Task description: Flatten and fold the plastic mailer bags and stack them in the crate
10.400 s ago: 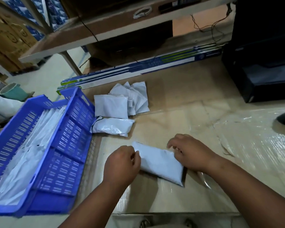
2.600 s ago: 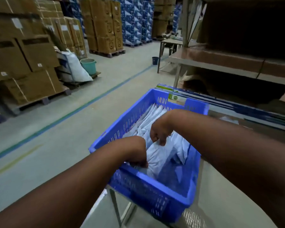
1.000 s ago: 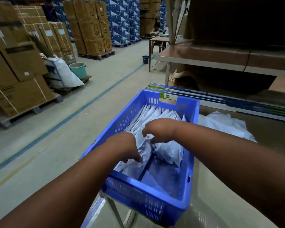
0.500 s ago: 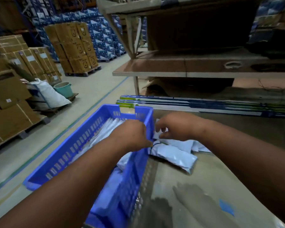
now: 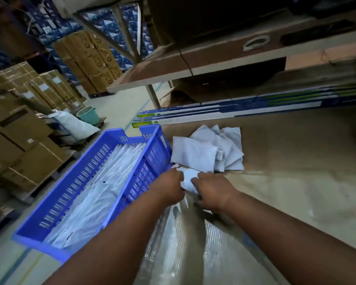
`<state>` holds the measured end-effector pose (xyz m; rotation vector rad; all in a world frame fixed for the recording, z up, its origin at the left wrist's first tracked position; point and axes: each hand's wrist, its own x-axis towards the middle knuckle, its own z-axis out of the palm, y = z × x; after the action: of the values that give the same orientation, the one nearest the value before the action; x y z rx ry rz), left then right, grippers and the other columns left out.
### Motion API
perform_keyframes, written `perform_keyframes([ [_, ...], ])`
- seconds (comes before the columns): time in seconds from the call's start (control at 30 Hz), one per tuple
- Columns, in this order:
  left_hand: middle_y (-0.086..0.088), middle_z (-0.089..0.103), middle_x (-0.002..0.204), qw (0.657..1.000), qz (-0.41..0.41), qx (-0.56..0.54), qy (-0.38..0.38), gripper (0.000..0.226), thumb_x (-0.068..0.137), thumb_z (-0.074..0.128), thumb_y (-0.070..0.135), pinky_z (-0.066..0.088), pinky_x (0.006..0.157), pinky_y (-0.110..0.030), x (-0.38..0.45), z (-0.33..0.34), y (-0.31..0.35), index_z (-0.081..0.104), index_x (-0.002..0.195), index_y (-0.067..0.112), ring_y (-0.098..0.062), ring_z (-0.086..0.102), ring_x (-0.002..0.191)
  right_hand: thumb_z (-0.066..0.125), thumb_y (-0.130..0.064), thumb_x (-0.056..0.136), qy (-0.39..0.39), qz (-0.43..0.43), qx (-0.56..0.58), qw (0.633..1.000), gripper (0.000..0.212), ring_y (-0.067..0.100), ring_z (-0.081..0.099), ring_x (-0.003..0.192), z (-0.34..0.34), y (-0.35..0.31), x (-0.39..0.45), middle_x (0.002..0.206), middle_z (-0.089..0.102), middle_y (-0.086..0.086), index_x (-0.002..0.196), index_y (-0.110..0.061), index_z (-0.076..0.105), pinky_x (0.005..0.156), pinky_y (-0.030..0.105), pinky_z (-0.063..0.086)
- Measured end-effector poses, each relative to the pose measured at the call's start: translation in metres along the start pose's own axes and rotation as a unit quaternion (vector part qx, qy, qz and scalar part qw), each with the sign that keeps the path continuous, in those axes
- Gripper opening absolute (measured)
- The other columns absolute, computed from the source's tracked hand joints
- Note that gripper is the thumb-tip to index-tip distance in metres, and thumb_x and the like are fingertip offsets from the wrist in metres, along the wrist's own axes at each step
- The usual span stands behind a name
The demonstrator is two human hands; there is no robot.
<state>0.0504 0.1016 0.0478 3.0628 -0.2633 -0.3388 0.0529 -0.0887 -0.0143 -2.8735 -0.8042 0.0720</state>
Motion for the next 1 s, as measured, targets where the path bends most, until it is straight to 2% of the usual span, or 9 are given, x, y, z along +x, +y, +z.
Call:
perform_keyframes([
  [0.17, -0.003, 0.058, 0.132, 0.999, 0.027, 0.027, 0.035, 0.053, 0.072, 0.058, 0.027, 0.051, 0.100, -0.049, -0.026, 0.037, -0.006, 0.059, 0.125, 0.018, -0.032, 0.055, 0.123, 0.058, -0.021, 0.083, 0.097, 0.030, 0.025, 0.995, 0.040, 0.033, 0.063, 0.092, 0.049, -0.003, -0.006, 0.109, 0.058, 0.004, 0.123, -0.024, 0.054, 0.074, 0.045, 0.051],
  [0.3, -0.009, 0.048, 0.159, 0.992, 0.073, 0.054, 0.084, 0.088, 0.070, 0.075, 0.031, 0.044, 0.117, -0.050, -0.036, 0.049, -0.012, 0.048, 0.152, 0.015, -0.033, 0.042, 0.146, 0.055, -0.021, 0.082, 0.107, 0.038, 0.133, 0.985, 0.032, 0.027, 0.064, 0.093, 0.040, 0.020, -0.041, 0.108, 0.067, -0.003, 0.112, -0.029, 0.063, 0.080, 0.044, 0.052],
  [0.4, -0.003, 0.063, 0.139, 0.992, 0.077, 0.054, 0.087, 0.073, 0.065, 0.071, 0.033, 0.048, 0.110, -0.050, -0.038, 0.053, -0.013, 0.062, 0.137, 0.022, -0.030, 0.055, 0.130, 0.059, -0.022, 0.086, 0.106, 0.075, 0.289, 0.948, 0.025, 0.009, 0.064, 0.090, 0.022, 0.038, -0.078, 0.100, 0.071, -0.015, 0.106, -0.033, 0.070, 0.079, 0.033, 0.052],
  [0.5, 0.007, 0.074, 0.099, 0.987, 0.086, -0.106, 0.088, 0.027, 0.077, 0.068, 0.032, 0.055, 0.085, -0.036, -0.045, 0.049, -0.005, 0.073, 0.103, 0.025, -0.020, 0.070, 0.097, 0.065, -0.015, 0.092, 0.159, 0.135, 0.396, 0.894, 0.020, 0.005, 0.065, 0.083, 0.013, 0.054, -0.115, 0.091, 0.072, -0.017, 0.101, -0.032, 0.071, 0.075, 0.024, 0.050],
  [0.6, 0.000, 0.079, 0.092, 0.916, 0.060, -0.396, 0.023, 0.012, 0.092, 0.083, 0.018, 0.056, 0.075, -0.025, -0.053, 0.041, 0.012, 0.078, 0.100, 0.011, -0.010, 0.073, 0.084, 0.067, -0.020, 0.098, 0.216, 0.224, 0.468, 0.827, 0.013, 0.001, 0.066, 0.087, 0.009, 0.061, -0.144, 0.094, 0.072, -0.018, 0.106, -0.031, 0.069, 0.077, 0.017, 0.048],
  [0.7, -0.012, 0.081, 0.102, 0.836, 0.023, -0.544, -0.074, 0.018, 0.100, 0.073, 0.020, 0.057, 0.074, -0.035, -0.059, 0.044, 0.026, 0.079, 0.110, 0.006, -0.025, 0.075, 0.087, 0.066, -0.034, 0.101, 0.233, 0.300, 0.462, 0.801, 0.006, -0.002, 0.067, 0.090, 0.010, 0.057, -0.168, 0.097, 0.074, -0.017, 0.107, -0.032, 0.068, 0.080, 0.020, 0.049],
  [0.8, -0.026, 0.078, 0.102, 0.809, -0.018, -0.583, -0.073, 0.022, 0.101, 0.073, 0.030, 0.055, 0.076, -0.050, -0.062, 0.067, 0.034, 0.081, 0.107, 0.010, -0.049, 0.075, 0.092, 0.059, -0.035, 0.104, 0.229, 0.363, 0.380, 0.819, 0.028, 0.017, 0.062, 0.075, 0.022, 0.048, -0.189, 0.074, 0.065, -0.002, 0.083, -0.018, 0.060, 0.072, 0.032, 0.048],
  [0.9, -0.014, 0.080, 0.092, 0.840, -0.030, -0.538, -0.063, 0.020, 0.103, 0.070, 0.031, 0.059, 0.073, -0.047, -0.065, 0.092, 0.037, 0.080, 0.100, 0.014, -0.041, 0.077, 0.090, 0.051, -0.034, 0.107, 0.188, 0.418, 0.305, 0.835, 0.037, 0.025, 0.058, 0.072, 0.034, 0.041, -0.208, 0.069, 0.059, -0.001, 0.076, -0.014, 0.052, 0.071, 0.040, 0.047],
  [1.0, 0.003, 0.075, 0.071, 0.900, -0.014, -0.432, -0.049, 0.026, 0.103, 0.066, 0.037, 0.052, 0.061, -0.032, -0.070, 0.108, 0.034, 0.073, 0.086, 0.018, -0.015, 0.070, 0.062, 0.047, -0.036, 0.107, 0.170, 0.453, 0.241, 0.842, 0.036, 0.025, 0.059, 0.075, 0.039, 0.036, -0.223, 0.074, 0.061, -0.003, 0.077, -0.019, 0.054, 0.072, 0.041, 0.050],
])
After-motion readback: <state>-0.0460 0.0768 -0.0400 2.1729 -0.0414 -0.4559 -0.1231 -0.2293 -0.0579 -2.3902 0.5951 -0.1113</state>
